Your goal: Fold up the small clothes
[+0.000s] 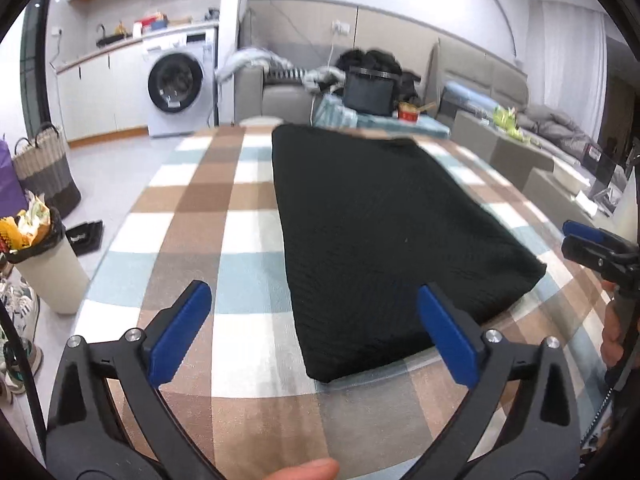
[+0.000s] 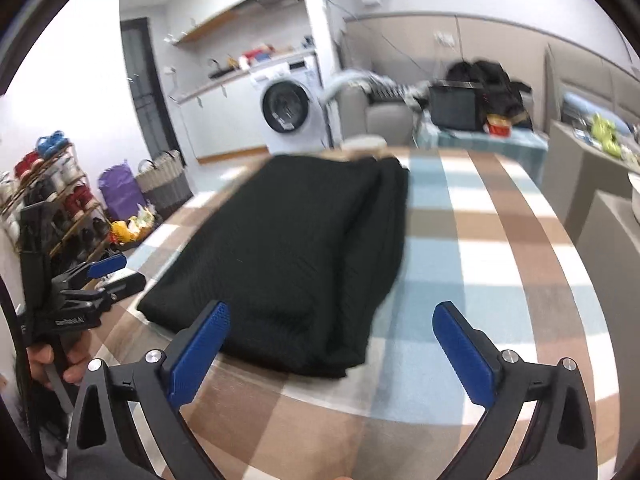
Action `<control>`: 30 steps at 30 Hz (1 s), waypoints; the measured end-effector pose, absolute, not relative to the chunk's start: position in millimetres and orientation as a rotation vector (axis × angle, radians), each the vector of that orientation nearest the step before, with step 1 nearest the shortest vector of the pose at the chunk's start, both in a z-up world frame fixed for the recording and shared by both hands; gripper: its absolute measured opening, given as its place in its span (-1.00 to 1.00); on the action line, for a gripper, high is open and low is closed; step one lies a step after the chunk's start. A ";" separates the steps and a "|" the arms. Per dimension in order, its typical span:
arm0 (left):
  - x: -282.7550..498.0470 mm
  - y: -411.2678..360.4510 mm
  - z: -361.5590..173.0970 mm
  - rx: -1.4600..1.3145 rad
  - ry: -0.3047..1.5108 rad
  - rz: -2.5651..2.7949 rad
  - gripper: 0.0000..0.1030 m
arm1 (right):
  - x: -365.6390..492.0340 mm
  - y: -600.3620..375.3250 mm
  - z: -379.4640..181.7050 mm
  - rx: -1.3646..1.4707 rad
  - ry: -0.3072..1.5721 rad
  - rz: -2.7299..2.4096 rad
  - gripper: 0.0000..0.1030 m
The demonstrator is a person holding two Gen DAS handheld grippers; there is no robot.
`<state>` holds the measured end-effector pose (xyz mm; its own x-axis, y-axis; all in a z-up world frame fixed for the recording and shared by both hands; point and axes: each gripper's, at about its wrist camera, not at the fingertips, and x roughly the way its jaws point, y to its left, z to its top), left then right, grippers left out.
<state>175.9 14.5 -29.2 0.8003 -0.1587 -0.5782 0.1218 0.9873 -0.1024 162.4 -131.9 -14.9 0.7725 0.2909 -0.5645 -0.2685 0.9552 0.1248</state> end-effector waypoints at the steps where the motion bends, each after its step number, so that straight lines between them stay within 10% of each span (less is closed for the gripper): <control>1: 173.5 14.2 -28.4 -0.058 0.610 -0.156 0.98 | 160.6 -131.1 -13.9 0.039 0.604 0.311 1.00; 30: 146.9 13.7 -11.3 -0.036 0.459 -0.125 0.98 | 138.4 -116.8 -12.4 -0.005 0.415 0.350 1.00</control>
